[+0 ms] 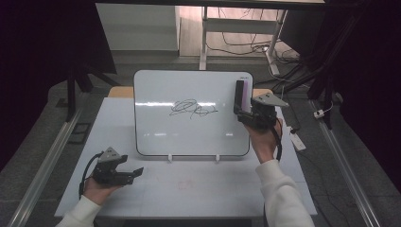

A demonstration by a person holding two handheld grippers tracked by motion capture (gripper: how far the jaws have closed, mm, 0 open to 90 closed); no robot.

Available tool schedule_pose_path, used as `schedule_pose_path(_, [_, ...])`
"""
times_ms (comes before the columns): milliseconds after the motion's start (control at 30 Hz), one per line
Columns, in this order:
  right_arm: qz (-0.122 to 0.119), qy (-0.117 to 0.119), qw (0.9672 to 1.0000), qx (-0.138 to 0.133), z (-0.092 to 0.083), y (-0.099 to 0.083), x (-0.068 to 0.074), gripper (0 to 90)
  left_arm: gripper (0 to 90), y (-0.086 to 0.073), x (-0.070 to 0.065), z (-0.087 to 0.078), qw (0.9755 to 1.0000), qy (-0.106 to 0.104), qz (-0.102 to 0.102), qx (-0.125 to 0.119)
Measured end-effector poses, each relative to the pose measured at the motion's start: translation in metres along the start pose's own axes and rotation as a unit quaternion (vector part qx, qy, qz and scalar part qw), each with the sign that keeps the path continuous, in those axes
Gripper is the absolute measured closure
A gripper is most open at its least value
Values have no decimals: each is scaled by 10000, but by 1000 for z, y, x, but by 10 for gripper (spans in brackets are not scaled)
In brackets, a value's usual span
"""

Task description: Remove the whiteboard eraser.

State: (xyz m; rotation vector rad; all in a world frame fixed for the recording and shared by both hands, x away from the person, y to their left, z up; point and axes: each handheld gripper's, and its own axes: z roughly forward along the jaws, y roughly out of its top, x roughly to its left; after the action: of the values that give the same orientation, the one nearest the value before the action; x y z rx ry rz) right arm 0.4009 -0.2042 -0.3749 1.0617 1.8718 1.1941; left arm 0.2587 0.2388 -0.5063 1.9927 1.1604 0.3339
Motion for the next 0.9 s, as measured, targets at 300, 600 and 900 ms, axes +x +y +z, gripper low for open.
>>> schedule_pose_path(300, [42,-163,9998,75,4,3,6,453,175,0,-1,1,10000,1,18,30])
schedule_pose_path(600, [99,-360,9993,102,6,4,13,574,174,0,-1,1,10000,9,22,34])
schedule_pose_path(900, [139,-399,9991,-2,1,3,10,663,174,-1,0,1,10000,23,27,49])
